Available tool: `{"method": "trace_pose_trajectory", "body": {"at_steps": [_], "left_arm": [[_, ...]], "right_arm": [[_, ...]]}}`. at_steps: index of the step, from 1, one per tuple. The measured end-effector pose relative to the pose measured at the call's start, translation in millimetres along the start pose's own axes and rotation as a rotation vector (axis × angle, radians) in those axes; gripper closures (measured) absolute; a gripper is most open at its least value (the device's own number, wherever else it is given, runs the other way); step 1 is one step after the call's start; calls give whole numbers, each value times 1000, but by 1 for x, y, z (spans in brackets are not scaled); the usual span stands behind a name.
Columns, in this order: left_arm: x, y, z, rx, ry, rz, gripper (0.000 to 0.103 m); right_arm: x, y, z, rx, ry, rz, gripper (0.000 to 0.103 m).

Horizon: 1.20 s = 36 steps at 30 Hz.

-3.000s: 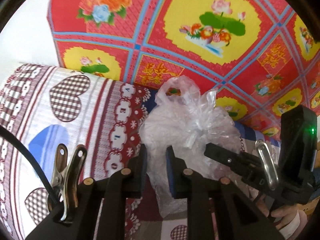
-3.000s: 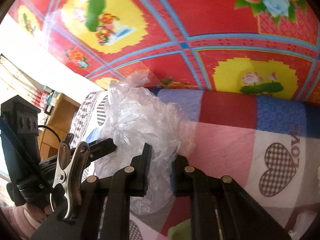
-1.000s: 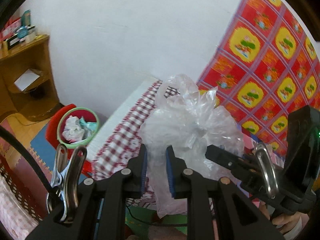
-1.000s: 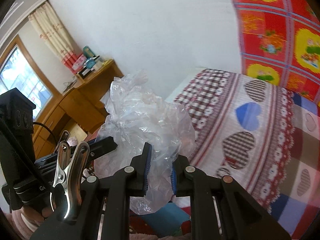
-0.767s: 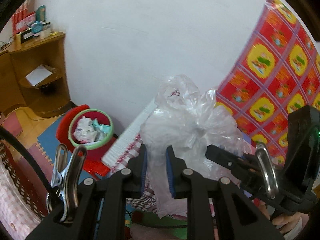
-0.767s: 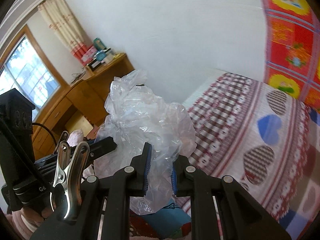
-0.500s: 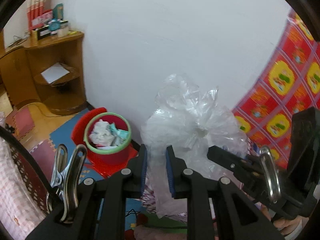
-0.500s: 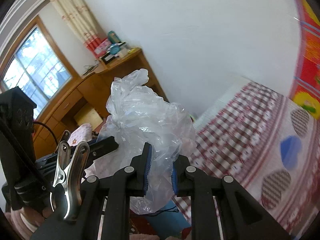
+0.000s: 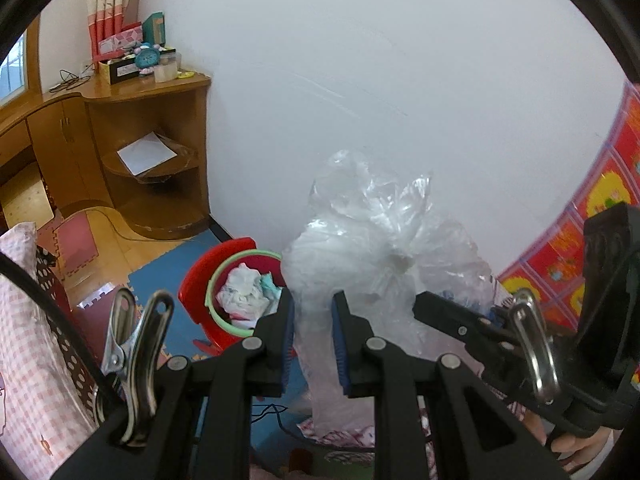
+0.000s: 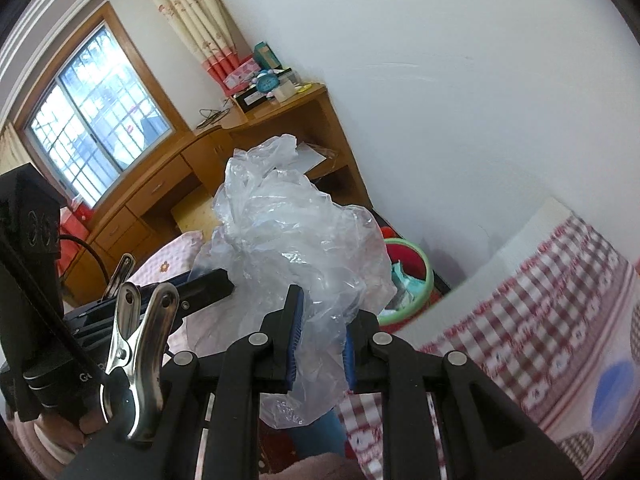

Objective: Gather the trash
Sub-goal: 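Lift the clear plastic bag in the right gripper and carry it over the bucket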

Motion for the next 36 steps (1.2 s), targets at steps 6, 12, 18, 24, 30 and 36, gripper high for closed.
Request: {"method": "trace_pose_trajectory", "body": {"at_steps": [6, 12, 18, 24, 30, 36], "left_arm": [[-26, 33, 27, -2, 6, -2, 85], [-43, 63, 62, 10, 35, 34, 85], [-50, 85, 110, 41, 96, 67, 85], [-45, 109, 167, 34, 184, 107, 85], [-45, 133, 219, 74, 243, 96, 85], [-38, 151, 269, 116, 289, 69, 85]], "right_arm": [[-24, 4, 41, 3, 40, 10, 83], [-36, 1, 87, 43, 62, 44, 83], [-42, -15, 143, 84, 130, 115, 83], [-43, -31, 199, 135, 205, 154, 83], [-42, -49, 248, 161, 274, 184, 83], [-34, -68, 291, 206, 364, 188, 83]]}}
Point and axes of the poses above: each gripper's, at about its wrist camera, not at the fingertips, and z roughly the way its jaws point, y to its left, x to its underside, the point moved 6 cm from there along z, roughly the way its jaws point, and after that the axes turned 2 degrees about y, right-handed, at the moved point
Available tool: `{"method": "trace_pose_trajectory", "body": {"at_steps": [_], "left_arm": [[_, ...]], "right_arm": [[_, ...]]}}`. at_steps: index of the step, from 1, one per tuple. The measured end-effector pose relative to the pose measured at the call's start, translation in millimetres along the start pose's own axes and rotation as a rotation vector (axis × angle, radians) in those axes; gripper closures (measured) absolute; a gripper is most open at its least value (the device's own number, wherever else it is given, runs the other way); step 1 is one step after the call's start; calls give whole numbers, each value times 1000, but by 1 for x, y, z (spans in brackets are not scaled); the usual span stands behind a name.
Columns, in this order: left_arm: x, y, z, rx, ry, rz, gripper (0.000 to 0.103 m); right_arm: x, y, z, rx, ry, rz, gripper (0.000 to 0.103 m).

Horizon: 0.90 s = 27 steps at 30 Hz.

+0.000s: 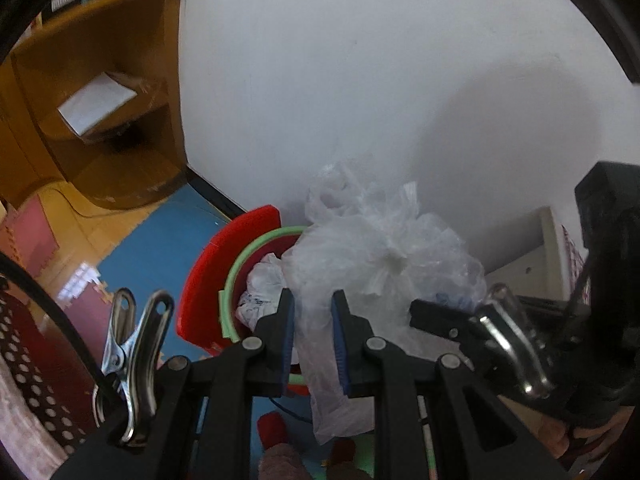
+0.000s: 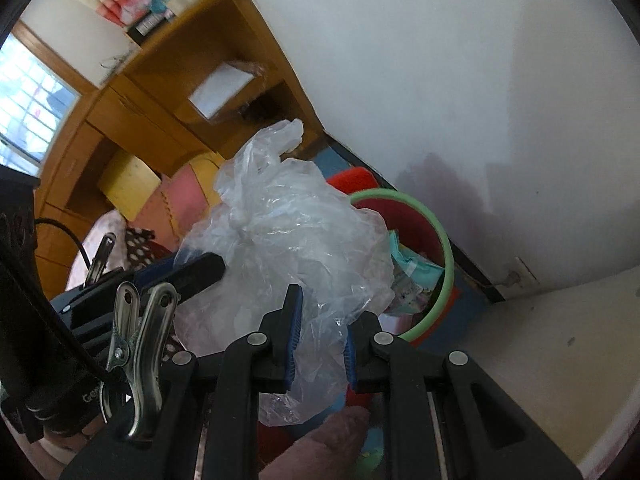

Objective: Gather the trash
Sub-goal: 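Lift the clear plastic bag in the right gripper and carry it over the bucket, then open the right gripper over the bucket to drop the plastic bag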

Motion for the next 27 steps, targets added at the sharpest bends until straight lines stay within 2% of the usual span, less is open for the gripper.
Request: {"method": "trace_pose_trajectory", "body": {"at_steps": [6, 15, 23, 27], "left_arm": [[3, 14, 54, 17, 55, -16, 85], [5, 30, 115, 22, 122, -23, 85], [7, 37, 143, 8, 153, -16, 85], [8, 39, 152, 3, 171, -9, 85]], "right_arm": [[-5, -15, 47, 49, 88, 5, 83], [-13, -35, 104, 100, 172, 28, 83], [-17, -50, 117, 103, 176, 80, 82], [-20, -54, 119, 133, 173, 85, 76]]}}
Point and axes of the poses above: each gripper's, at about its wrist camera, not at the fingertips, and z roughly the way its jaws point, y to its left, x to its underside, the point moved 6 cm from there along z, roughly the way its jaws point, and after that the axes turned 2 degrees about y, right-handed, at the moved point
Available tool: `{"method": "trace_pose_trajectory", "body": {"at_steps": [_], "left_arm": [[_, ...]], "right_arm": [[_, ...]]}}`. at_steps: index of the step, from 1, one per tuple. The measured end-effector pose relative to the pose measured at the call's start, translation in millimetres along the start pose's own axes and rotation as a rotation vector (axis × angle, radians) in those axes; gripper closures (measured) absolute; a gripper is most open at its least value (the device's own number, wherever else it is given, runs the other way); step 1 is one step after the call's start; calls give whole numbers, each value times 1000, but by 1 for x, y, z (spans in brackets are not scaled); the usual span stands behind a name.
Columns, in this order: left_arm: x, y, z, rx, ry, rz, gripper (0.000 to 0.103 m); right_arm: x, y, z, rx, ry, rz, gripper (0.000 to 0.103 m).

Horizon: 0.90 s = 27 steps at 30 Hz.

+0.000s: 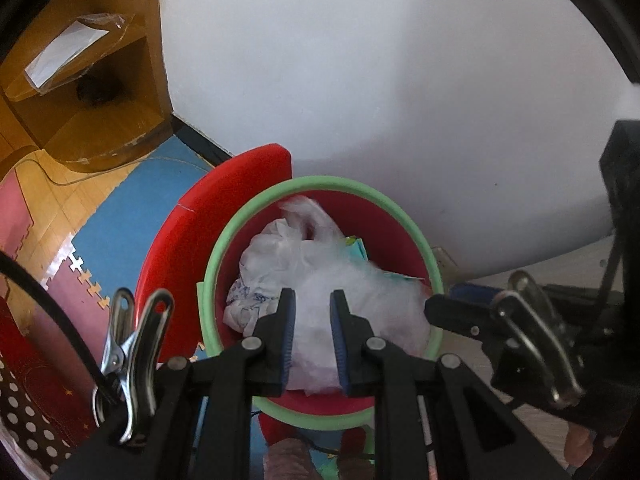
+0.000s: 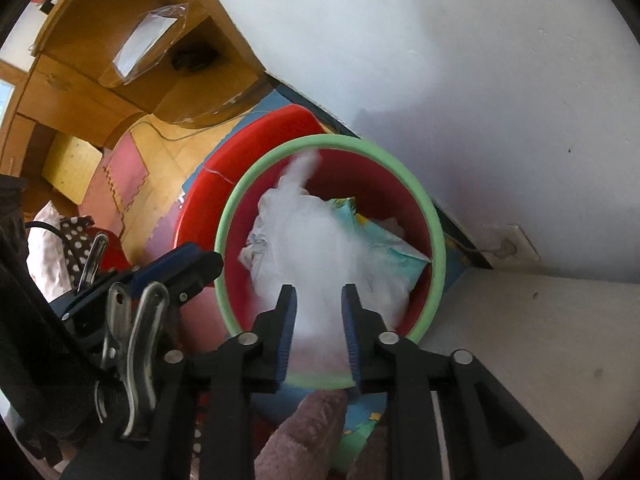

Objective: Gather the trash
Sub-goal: 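Open the right gripper over the bucket to drop the plastic bag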

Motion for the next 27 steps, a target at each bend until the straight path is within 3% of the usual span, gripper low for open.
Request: {"method": "trace_pose_trajectory", "body": {"at_steps": [2, 8, 15, 20, 27], "left_arm": [[0, 0, 0, 7, 4, -7, 85], [6, -5, 6, 40, 32, -10, 85], [12, -22, 34, 89, 106, -11, 85], [17, -34, 71, 109, 187, 0, 85], [26, -36, 130, 67, 296, -11, 85]], "right_arm": [[0, -1, -2, 9, 1, 3, 73], [6, 4, -27, -68, -34, 27, 73], [18, -2, -79, -57, -159, 84, 73], [27, -15, -116, -60, -254, 157, 73], [40, -30, -141, -43, -315, 216, 73]]}}
Point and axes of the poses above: each gripper's, at about its wrist camera, not at the fingertips, and z roughly the way its jaws point, y to its left, x to its underside, the point moved 6 cm from there along z, roughly the way its jaws point, and after that the axes turned 2 degrees about y, right-handed, at the moved point
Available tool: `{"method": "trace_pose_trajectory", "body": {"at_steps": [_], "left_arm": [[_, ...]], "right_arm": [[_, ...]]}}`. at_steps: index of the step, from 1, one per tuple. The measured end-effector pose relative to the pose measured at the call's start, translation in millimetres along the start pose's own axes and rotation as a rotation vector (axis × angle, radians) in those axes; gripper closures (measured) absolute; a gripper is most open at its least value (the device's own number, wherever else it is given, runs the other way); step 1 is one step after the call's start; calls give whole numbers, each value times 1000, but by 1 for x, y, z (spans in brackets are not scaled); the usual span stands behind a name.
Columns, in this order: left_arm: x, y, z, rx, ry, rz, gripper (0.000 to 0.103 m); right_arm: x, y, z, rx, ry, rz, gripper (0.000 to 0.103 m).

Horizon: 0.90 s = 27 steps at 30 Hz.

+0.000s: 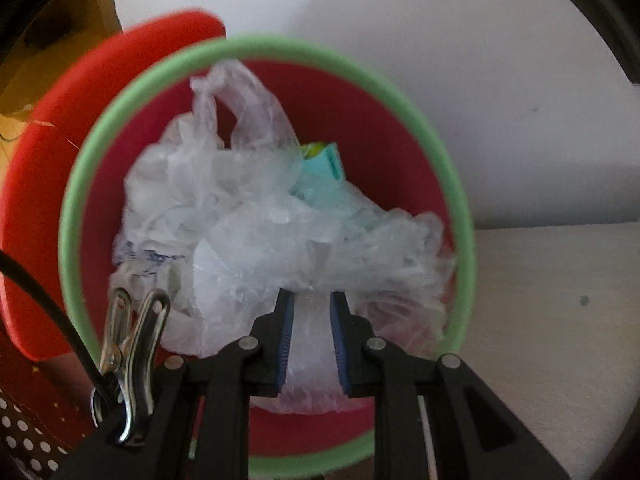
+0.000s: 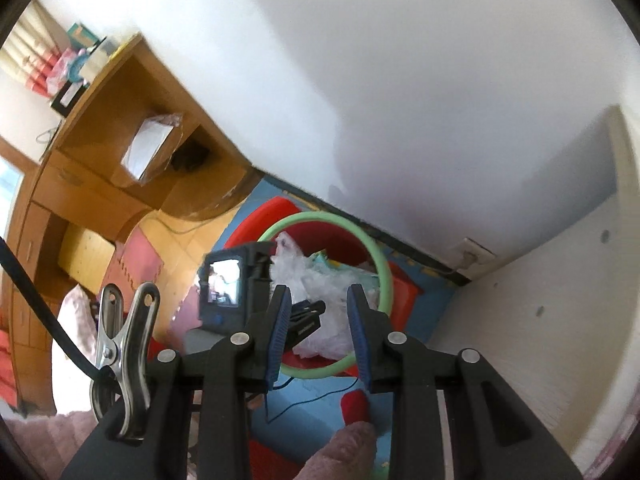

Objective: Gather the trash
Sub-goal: 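Open the right gripper over the bucket to drop the plastic bag, then move both grippers away from the bucket back toward the bed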

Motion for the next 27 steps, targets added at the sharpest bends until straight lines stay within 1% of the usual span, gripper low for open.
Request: {"method": "trace_pose_trajectory", "body": {"at_steps": [6, 10, 12, 19, 20, 22, 23, 25, 27], "left_arm": [[-11, -1, 29, -30, 41, -13, 85], [-14, -2, 48, -80, 55, 4, 85], [-14, -5, 57, -94, 61, 9, 85], [-17, -16, 63, -133, 69, 51, 85], [-18, -20, 61, -138, 69, 54, 84], [-13, -40, 61, -139, 62, 57, 77], [-11, -44, 54, -138, 51, 59, 71], [-7, -50, 42, -130, 31, 64, 66], [-3, -57, 27, -115, 14, 70, 65]], "right_arm": [[-4, -11, -13, -1, -42, 34, 73], [-3, -14, -19, 0, -59, 41, 73], [-3, -16, -21, 0, -67, 43, 73], [1, -22, -30, 2, -82, 53, 73], [0, -22, -30, 0, -84, 54, 73], [2, -19, -34, -7, -88, 55, 73], [3, -17, -36, -9, -91, 54, 73], [5, -19, -38, -15, -95, 55, 73], [6, -17, -42, -25, -99, 58, 73]]}}
Point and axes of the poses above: each gripper's, at about its wrist camera, not at the fingertips, and z roughly the way its jaws point, y to its left, x to its underside, the point moved 6 cm from there along z, roughly the way its jaws point, and after that the axes turned 2 degrees about y, right-handed, at the moved point
